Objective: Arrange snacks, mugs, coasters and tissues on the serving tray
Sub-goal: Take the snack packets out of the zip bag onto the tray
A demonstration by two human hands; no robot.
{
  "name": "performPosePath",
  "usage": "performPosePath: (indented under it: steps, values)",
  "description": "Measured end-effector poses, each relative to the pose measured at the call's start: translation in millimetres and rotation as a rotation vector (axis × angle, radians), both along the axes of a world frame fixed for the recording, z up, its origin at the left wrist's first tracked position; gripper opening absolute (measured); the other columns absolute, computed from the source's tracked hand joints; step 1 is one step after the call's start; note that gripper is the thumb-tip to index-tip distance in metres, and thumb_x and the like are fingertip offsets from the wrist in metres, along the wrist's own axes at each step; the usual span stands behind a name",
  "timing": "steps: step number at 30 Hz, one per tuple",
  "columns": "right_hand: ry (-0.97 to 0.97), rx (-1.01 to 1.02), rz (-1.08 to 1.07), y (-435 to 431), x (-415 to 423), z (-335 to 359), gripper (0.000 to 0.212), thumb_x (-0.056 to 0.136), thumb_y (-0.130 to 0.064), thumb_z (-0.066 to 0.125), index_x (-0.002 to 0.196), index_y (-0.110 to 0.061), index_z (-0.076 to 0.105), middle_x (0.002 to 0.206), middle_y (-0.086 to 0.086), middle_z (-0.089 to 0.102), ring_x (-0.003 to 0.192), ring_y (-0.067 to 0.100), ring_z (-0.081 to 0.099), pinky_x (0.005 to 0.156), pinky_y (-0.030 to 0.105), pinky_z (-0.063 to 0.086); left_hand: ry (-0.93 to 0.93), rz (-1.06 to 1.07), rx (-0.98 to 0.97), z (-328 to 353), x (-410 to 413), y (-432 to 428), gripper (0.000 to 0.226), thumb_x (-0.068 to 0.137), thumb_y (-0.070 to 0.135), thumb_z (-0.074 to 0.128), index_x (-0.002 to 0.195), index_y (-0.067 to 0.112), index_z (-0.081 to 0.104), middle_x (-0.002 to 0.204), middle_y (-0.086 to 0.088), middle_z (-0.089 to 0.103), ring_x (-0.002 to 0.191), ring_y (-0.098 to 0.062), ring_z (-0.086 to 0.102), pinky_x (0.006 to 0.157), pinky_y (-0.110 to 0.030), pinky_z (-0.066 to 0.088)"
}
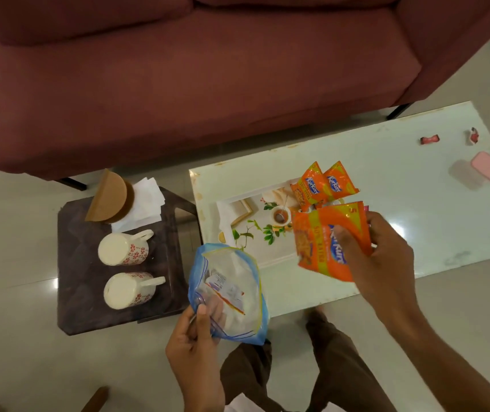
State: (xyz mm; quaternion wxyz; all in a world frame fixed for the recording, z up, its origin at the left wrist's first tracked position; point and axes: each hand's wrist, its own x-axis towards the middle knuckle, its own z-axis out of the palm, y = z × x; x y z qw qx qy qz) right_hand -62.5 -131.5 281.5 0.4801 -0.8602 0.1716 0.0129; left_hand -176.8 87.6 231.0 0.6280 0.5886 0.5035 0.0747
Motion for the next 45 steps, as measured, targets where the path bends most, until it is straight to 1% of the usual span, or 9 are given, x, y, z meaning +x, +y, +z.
performPosePath:
  steps: [6,18,25,27,30,33,37,40,45]
  values:
    - [0.188,-0.066,-0.113,-42.6,56.2,-118.7,0.023,0.091,-0.032,0.061,0.106,-0.014,0.060,0.104,0.007,0.068,0.092,0.025,0.067,0.079,0.037,0.056,-0.058,-0.003,-0.057,5.2,6.6,-2.4,0.017,0.095,0.014,0.061,0.099,0.026,0.073,0.084,0.014,0.080,0.081,-0.004,0.076,0.058,-0.019,0.060]
    - [0.403,-0.158,-0.087,-70.7,93.4,-252.1,0.025,0.090,-0.021,0.062,0.107,-0.003,0.061,0.108,0.020,0.067,0.101,0.037,0.063,0.084,0.047,0.052,-0.095,-0.040,0.005,-0.1,14.7,-29.0,0.034,0.093,0.010,0.058,0.078,0.031,0.081,0.082,0.006,0.081,0.075,-0.008,0.078,0.059,-0.023,0.061]
    - [0.235,-0.348,0.056,-84.3,82.5,-196.4,0.038,0.090,-0.013,0.061,0.125,-0.004,0.051,0.124,0.018,0.057,0.115,0.035,0.055,0.094,0.046,0.046,-0.060,-0.026,0.043,4.4,22.0,-50.2,0.022,0.095,0.008,0.056,0.094,0.021,0.072,0.082,0.011,0.081,0.078,-0.003,0.077,0.059,-0.020,0.060]
    - [0.085,-0.262,0.182,-74.1,70.0,-154.2,0.031,0.092,-0.018,0.060,0.120,-0.006,0.057,0.120,0.015,0.061,0.110,0.030,0.058,0.092,0.044,0.049,-0.046,-0.013,0.037,7.0,22.9,-55.4,0.019,0.095,0.009,0.056,0.096,0.020,0.073,0.083,0.010,0.081,0.078,-0.005,0.077,0.060,-0.021,0.061]
    - [-0.085,-0.013,0.383,-40.8,44.0,-79.8,0.011,0.088,-0.018,0.067,0.099,-0.017,0.068,0.094,-0.006,0.069,0.087,0.009,0.067,0.078,0.019,0.054,-0.018,-0.007,0.027,9.1,22.2,-62.7,0.016,0.093,0.019,0.058,0.096,0.024,0.073,0.086,0.013,0.081,0.082,-0.004,0.077,0.060,-0.022,0.061]
    - [0.026,0.137,0.714,-2.9,15.4,-34.8,0.008,0.087,-0.022,0.065,0.093,-0.020,0.071,0.087,-0.011,0.071,0.081,0.004,0.067,0.073,0.015,0.053,-0.009,-0.033,0.036,15.8,19.2,-70.9,0.014,0.088,0.027,0.060,0.096,0.027,0.072,0.085,0.019,0.080,0.083,0.000,0.076,0.059,-0.022,0.061]
    - [0.357,-0.337,1.008,32.0,-3.3,-45.3,0.037,0.092,-0.037,0.056,0.119,-0.012,0.058,0.114,0.014,0.061,0.104,0.028,0.059,0.084,0.031,0.047,-0.024,-0.112,0.077,29.4,13.9,-82.3,0.021,0.095,0.010,0.057,0.095,0.025,0.071,0.081,0.020,0.079,0.078,0.002,0.075,0.058,-0.017,0.059]
    - [0.348,-0.532,1.092,47.5,-10.1,-61.8,0.041,0.091,-0.034,0.058,0.121,-0.006,0.052,0.117,0.016,0.059,0.107,0.032,0.058,0.085,0.037,0.046,-0.030,-0.143,0.091,36.0,8.1,-89.4,0.022,0.095,0.005,0.055,0.097,0.020,0.072,0.083,0.015,0.080,0.080,-0.002,0.076,0.058,-0.019,0.060]
    - [0.325,-0.654,1.101,54.6,-19.7,-85.5,0.025,0.092,-0.009,0.052,0.117,-0.008,0.052,0.116,0.011,0.062,0.107,0.028,0.061,0.084,0.036,0.047,0.030,-0.175,0.149,35.3,-3.7,-102.6,0.021,0.095,0.005,0.057,0.110,-0.001,0.071,0.099,-0.012,0.079,0.097,-0.024,0.074,0.089,-0.050,0.059]
